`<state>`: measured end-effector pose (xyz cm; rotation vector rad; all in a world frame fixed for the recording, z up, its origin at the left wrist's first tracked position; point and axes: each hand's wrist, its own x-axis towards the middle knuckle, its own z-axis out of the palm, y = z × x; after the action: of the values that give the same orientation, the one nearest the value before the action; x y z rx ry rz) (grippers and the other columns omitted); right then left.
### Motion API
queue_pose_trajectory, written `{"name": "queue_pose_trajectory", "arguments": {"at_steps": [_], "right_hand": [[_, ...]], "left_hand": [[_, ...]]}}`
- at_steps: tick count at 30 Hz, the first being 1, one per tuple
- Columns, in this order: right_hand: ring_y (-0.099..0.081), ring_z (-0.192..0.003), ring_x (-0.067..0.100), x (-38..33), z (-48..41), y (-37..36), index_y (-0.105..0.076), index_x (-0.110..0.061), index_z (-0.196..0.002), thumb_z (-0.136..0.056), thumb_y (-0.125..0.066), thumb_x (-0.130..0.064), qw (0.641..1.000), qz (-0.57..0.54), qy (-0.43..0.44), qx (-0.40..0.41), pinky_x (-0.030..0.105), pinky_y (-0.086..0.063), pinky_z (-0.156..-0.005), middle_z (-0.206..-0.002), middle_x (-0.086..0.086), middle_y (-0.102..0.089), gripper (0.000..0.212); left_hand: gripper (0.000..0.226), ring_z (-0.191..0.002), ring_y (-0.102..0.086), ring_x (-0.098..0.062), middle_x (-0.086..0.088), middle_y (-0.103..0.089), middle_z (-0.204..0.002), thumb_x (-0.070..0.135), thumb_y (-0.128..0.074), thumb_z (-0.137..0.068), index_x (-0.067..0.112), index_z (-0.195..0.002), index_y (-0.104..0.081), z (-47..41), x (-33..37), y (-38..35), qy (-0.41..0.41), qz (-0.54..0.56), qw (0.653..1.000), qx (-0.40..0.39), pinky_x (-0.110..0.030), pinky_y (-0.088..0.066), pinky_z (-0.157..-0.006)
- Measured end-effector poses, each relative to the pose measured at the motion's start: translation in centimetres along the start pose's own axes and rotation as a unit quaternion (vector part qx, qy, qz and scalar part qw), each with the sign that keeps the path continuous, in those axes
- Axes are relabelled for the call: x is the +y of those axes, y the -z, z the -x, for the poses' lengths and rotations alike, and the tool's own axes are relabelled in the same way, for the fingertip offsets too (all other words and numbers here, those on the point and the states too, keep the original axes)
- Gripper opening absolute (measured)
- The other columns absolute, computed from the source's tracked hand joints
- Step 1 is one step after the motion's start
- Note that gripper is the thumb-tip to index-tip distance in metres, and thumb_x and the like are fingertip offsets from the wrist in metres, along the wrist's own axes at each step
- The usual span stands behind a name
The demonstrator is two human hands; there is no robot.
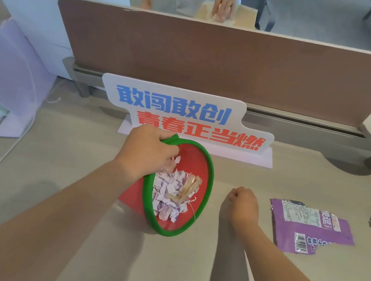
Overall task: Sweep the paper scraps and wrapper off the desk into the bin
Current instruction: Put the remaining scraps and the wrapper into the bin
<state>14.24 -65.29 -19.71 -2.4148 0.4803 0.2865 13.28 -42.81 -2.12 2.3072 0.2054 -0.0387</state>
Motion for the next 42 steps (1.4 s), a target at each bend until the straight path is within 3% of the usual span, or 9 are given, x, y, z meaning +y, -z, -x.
{"name": "queue_pose_trajectory", "arguments": {"at_steps": [3,10,15,20,23,28,36,39,42], "right_hand": [[-0.055,-0.076,0.024,-2.2,1.3,1.5,-0.056,-0.007,-0.077,-0.085,-0.048,-0.002,0.993,-0.112,0.001,0.029,0.028,-0.038,-0.058,-0.086,0.012,-0.064,0.012],[-0.05,-0.074,0.003,-6.7,6.4,6.0,-0.067,-0.011,-0.084,-0.084,-0.059,-0.005,0.95,-0.156,0.267,0.032,-0.001,-0.034,-0.07,-0.08,-0.011,-0.059,0.011],[-0.051,-0.105,0.027,2.7,4.0,10.3,-0.062,-0.009,-0.102,-0.084,-0.06,-0.015,0.946,-0.169,0.035,0.273,0.027,-0.037,-0.084,-0.108,0.009,-0.058,0.019],[-0.018,-0.137,0.035,13.4,2.2,9.7,-0.022,-0.021,-0.142,-0.067,-0.059,-0.07,0.988,0.098,-0.1,0.071,0.047,-0.025,-0.112,-0.151,0.015,-0.018,0.096],[-0.026,-0.132,0.037,15.4,2.1,8.4,-0.035,-0.02,-0.137,-0.072,-0.054,-0.069,0.98,0.179,-0.066,0.061,0.045,-0.028,-0.11,-0.148,0.015,-0.03,0.083],[-0.055,-0.089,0.039,16.0,2.5,8.0,-0.07,-0.011,-0.082,-0.084,-0.053,-0.026,0.984,0.061,0.026,0.164,0.037,-0.043,-0.074,-0.093,0.012,-0.063,0.022],[-0.049,-0.119,0.023,7.2,6.6,13.0,-0.064,-0.016,-0.112,-0.087,-0.059,-0.021,0.959,-0.145,0.109,0.219,0.038,-0.043,-0.098,-0.133,0.004,-0.053,0.027],[-0.054,-0.115,0.021,1.5,8.3,12.0,-0.071,-0.013,-0.092,-0.082,-0.056,-0.024,0.937,-0.041,0.307,0.16,0.027,-0.043,-0.096,-0.126,0.005,-0.06,0.021],[-0.049,-0.117,0.035,-2.1,7.7,8.7,-0.067,-0.007,-0.085,-0.081,-0.046,-0.035,0.911,0.18,0.371,-0.001,0.044,-0.046,-0.096,-0.117,0.015,-0.059,0.035]], "left_hand": [[0.03,-0.055,-0.054,0.005,0.014,-0.06,-0.068,0.011,-0.064,-0.075,0.04,-0.066,-0.065,0.2,0.7,-0.3,0.006,0.007,1.0,-0.017,-0.003,-0.04,-0.052],[0.031,-0.053,-0.051,-0.012,0.001,-0.068,-0.066,0.011,-0.066,-0.073,0.041,-0.065,-0.066,0.6,3.4,-2.8,0.01,0.045,0.999,-0.023,-0.015,-0.038,-0.043],[0.018,-0.063,-0.051,-0.011,0.003,-0.063,-0.067,0.014,-0.066,-0.074,0.024,-0.085,-0.076,1.2,6.5,-6.3,-0.026,0.011,0.998,-0.055,-0.006,-0.037,-0.048],[0.02,-0.072,-0.06,-0.014,0.008,-0.06,-0.071,0.015,-0.067,-0.073,0.022,-0.088,-0.076,1.6,8.8,-9.2,-0.054,-0.025,0.996,-0.067,-0.018,-0.043,-0.06],[0.018,-0.072,-0.057,-0.012,0.006,-0.06,-0.069,0.014,-0.067,-0.072,0.016,-0.087,-0.076,1.4,9.3,-10.1,-0.065,-0.041,0.995,-0.062,-0.015,-0.041,-0.06],[0.025,-0.06,-0.049,-0.001,0.007,-0.062,-0.073,0.015,-0.067,-0.075,0.021,-0.098,-0.075,0.9,9.4,-10.3,-0.063,-0.037,0.996,-0.055,-0.004,-0.036,-0.053],[0.018,-0.061,-0.05,0.0,0.008,-0.064,-0.068,0.012,-0.068,-0.074,0.016,-0.089,-0.077,0.2,8.8,-9.0,-0.034,0.005,0.999,-0.037,-0.002,-0.035,-0.054],[0.015,-0.063,-0.055,-0.008,0.0,-0.069,-0.068,0.012,-0.068,-0.072,0.016,-0.083,-0.077,0.3,8.6,-8.6,-0.028,0.019,0.999,-0.037,-0.009,-0.037,-0.054],[0.017,-0.052,-0.055,-0.001,-0.01,-0.071,-0.069,0.006,-0.066,-0.073,0.019,-0.076,-0.076,0.7,8.6,-8.0,-0.024,0.054,0.997,-0.045,-0.012,-0.039,-0.048]]}}
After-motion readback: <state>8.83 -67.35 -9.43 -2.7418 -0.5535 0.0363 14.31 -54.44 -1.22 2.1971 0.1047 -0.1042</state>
